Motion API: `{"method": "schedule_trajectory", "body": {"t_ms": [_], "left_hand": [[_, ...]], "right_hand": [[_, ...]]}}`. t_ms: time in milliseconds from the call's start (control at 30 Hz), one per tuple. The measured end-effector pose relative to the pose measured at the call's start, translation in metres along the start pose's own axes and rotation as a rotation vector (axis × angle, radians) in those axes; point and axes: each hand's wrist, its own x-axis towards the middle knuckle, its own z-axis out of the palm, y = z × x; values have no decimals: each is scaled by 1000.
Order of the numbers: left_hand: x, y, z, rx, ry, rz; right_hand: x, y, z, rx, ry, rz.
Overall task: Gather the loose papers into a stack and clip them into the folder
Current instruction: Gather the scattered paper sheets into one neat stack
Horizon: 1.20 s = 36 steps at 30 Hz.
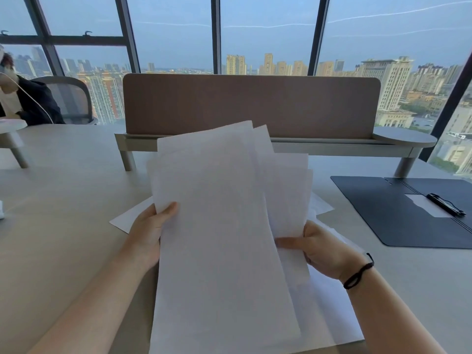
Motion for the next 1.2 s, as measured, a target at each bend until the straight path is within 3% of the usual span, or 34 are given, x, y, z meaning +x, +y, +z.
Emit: {"method": "schedule_trajectory", "body": {"t_ms": [200, 500, 667, 900, 1067, 1200], "left_hand": [[-9, 2, 10, 170, 66, 103], [-13, -6, 21, 27, 45, -4], [-12, -4, 20, -24, 22, 34], [0, -1, 3, -151, 86, -114], [-3, -7, 10, -288, 91, -197], [-9, -7, 23, -330, 79, -170]], "right_hand": [[2, -2, 10, -72, 81, 12], [3, -7, 35, -315, 95, -111], [3, -7, 31, -30, 134, -93], [11, -7, 21, 385, 428, -124], [6, -13, 32, 696, 283, -179], [1, -9, 58, 681, 143, -231]]}}
